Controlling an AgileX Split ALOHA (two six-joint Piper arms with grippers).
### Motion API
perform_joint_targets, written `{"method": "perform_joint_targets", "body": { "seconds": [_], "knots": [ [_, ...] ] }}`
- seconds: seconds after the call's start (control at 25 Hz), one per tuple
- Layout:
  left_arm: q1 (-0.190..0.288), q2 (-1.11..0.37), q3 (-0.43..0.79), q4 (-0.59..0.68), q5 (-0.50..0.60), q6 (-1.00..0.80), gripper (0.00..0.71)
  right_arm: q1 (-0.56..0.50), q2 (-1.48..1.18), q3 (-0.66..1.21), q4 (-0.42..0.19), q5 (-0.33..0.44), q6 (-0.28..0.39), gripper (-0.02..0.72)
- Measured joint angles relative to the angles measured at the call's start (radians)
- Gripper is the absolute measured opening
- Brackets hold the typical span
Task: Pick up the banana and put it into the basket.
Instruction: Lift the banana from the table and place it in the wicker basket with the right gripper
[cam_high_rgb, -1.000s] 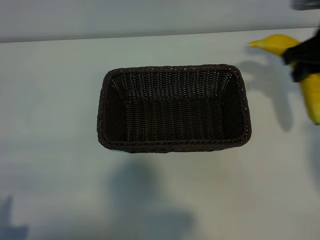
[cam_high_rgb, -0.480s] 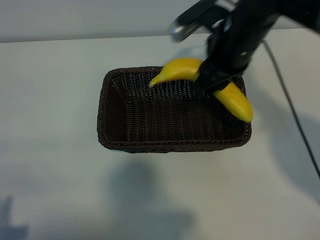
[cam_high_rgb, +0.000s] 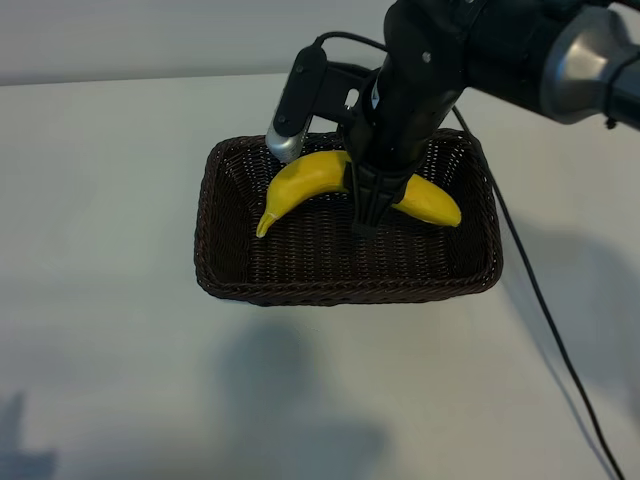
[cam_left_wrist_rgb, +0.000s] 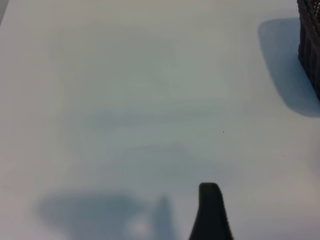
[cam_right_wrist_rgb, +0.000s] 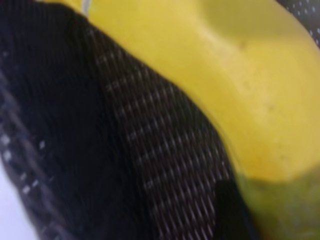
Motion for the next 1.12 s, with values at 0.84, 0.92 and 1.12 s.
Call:
{"method": "perform_joint_targets", "body": {
  "seconds": [0.84, 0.92, 1.12],
  "knots": [
    [0.000, 0.000, 0.000, 0.000, 0.000, 0.000, 0.550, 0.000, 0.092, 0.000, 0.004, -0.104, 0.034, 0.579],
    [0.000, 0.000, 0.000, 0.000, 0.000, 0.000, 0.550, 0.000, 0.092, 0.000, 0.006, -0.104, 0.065, 0.629],
    [0.000, 0.000, 0.000, 0.000, 0.000, 0.000, 0.550, 0.000, 0.088, -0.026, 0.022, 0.014, 0.224, 0.637]
  ]
}}
